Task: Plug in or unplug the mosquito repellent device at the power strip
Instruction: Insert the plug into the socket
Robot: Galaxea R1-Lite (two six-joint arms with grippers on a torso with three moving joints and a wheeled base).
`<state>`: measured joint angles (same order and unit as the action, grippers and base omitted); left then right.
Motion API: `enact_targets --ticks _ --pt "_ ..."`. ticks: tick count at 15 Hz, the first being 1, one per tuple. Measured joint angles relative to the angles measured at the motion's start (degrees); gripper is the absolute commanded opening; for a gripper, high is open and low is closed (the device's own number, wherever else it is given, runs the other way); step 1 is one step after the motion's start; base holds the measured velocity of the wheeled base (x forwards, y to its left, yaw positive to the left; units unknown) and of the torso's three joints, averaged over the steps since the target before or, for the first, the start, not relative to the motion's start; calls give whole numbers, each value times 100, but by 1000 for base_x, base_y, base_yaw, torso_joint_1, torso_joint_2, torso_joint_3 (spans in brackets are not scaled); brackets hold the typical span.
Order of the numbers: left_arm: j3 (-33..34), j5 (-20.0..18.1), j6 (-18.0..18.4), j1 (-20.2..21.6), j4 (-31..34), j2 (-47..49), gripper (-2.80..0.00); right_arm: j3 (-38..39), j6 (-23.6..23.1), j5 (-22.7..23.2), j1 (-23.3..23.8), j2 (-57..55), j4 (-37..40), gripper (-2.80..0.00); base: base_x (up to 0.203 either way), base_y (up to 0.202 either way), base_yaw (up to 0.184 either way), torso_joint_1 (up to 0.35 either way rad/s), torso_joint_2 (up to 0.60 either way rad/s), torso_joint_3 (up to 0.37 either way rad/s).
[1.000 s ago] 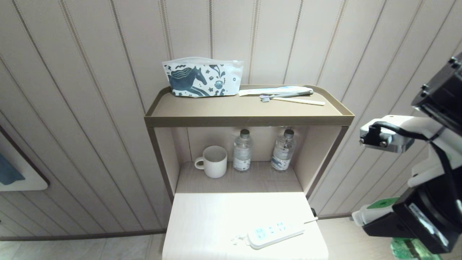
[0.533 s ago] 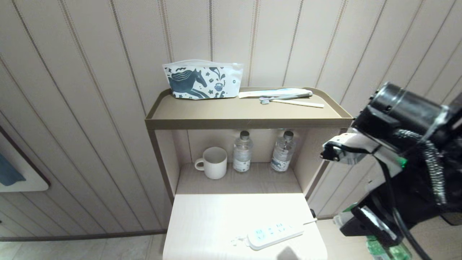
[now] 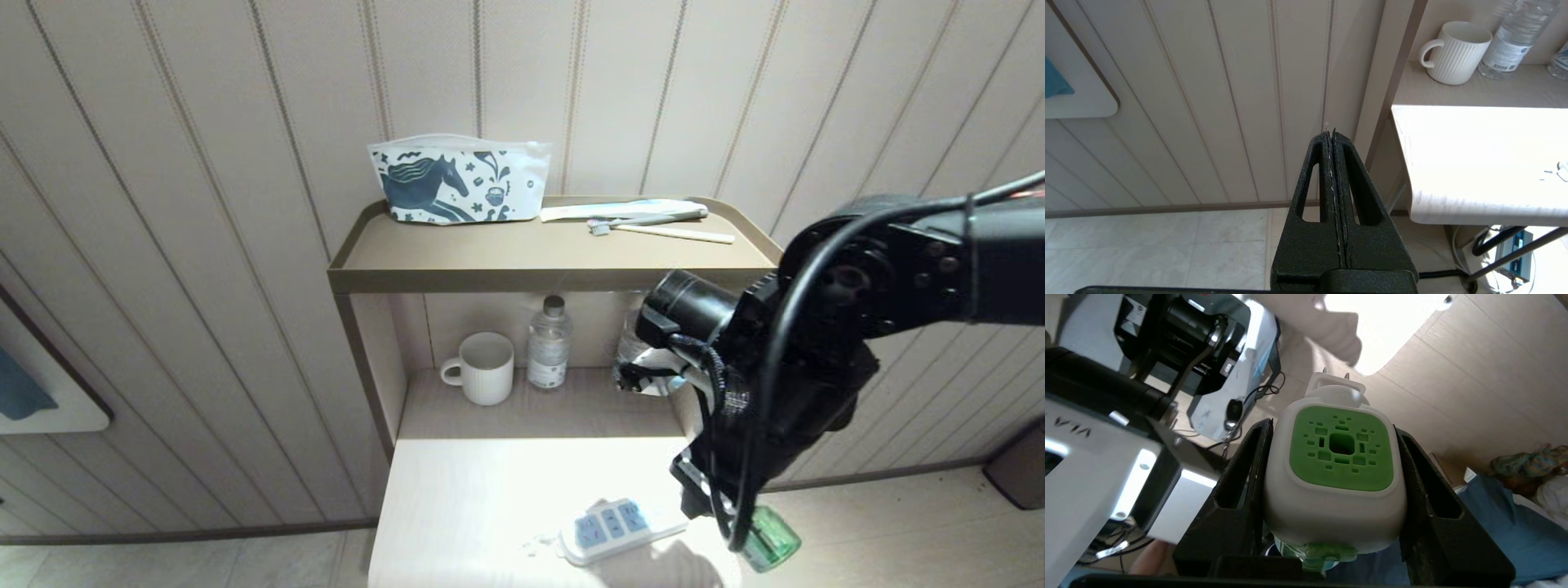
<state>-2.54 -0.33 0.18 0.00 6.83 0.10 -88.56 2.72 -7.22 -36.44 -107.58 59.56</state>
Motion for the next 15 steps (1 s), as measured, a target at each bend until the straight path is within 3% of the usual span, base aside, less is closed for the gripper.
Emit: enact_targets --ticks 3,8,15 --pt "0 0 0 0 0 0 -280 -243 -343 57 321 -519 -99 -280 0 0 0 0 0 0" --pt "0 -2 -2 0 0 0 -280 -209 -388 393 574 -983 -609 -280 0 0 0 0 0 0" --pt "-2 -2 -1 0 -1 0 -280 -273 -533 544 623 -1447 -916 -280 0 0 0 0 0 0"
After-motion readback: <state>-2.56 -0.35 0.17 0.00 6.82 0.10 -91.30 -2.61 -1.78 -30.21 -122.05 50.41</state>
